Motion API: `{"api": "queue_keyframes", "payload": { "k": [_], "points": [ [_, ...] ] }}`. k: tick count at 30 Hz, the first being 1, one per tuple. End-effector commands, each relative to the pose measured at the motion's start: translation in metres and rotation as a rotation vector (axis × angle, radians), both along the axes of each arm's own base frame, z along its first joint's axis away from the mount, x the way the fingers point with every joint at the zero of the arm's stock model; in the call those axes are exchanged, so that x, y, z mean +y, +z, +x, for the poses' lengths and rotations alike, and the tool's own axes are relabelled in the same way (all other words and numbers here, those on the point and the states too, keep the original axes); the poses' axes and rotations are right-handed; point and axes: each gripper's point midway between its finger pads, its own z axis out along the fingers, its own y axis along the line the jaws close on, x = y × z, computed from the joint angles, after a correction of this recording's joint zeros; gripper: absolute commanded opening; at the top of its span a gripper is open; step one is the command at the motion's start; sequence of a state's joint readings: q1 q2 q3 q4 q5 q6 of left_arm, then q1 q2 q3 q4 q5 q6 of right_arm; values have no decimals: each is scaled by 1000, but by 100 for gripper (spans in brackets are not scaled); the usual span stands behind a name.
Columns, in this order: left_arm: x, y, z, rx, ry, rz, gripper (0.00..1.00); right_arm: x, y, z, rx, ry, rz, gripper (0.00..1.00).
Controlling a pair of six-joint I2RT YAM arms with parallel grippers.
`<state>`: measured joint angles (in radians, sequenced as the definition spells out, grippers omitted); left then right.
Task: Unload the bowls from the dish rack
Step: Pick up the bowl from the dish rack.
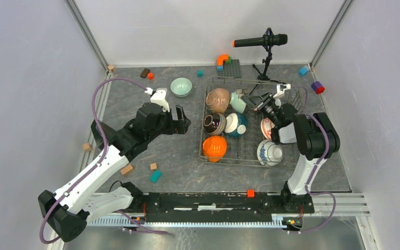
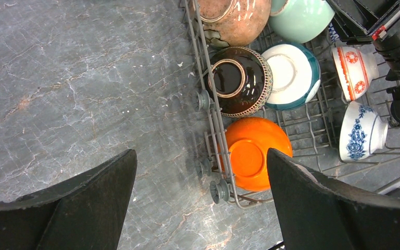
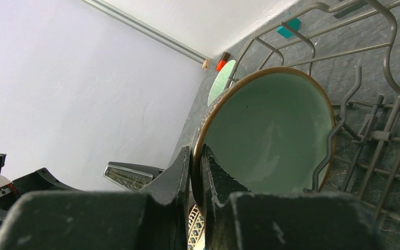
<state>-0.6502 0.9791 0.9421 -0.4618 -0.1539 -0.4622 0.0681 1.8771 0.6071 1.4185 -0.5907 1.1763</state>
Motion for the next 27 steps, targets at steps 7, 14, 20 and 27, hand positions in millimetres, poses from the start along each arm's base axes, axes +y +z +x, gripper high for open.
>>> {"api": "queue_keyframes", "payload": {
  "k": [7, 14, 20, 27],
  "points": [
    [-2, 9, 1, -39, -11, -15, 100, -5, 54, -9, -177, -4, 27, 0],
    [-2, 10, 1, -40, -12, -17, 100, -7, 64, -12, -195, -5, 32, 0],
    [-1, 11, 1, -44, -8, -18, 100, -7, 69, -16, -205, -6, 31, 0],
    [1, 13, 1, -52, 2, -19, 100, -8, 74, -19, -215, -7, 23, 0]
  ]
}}
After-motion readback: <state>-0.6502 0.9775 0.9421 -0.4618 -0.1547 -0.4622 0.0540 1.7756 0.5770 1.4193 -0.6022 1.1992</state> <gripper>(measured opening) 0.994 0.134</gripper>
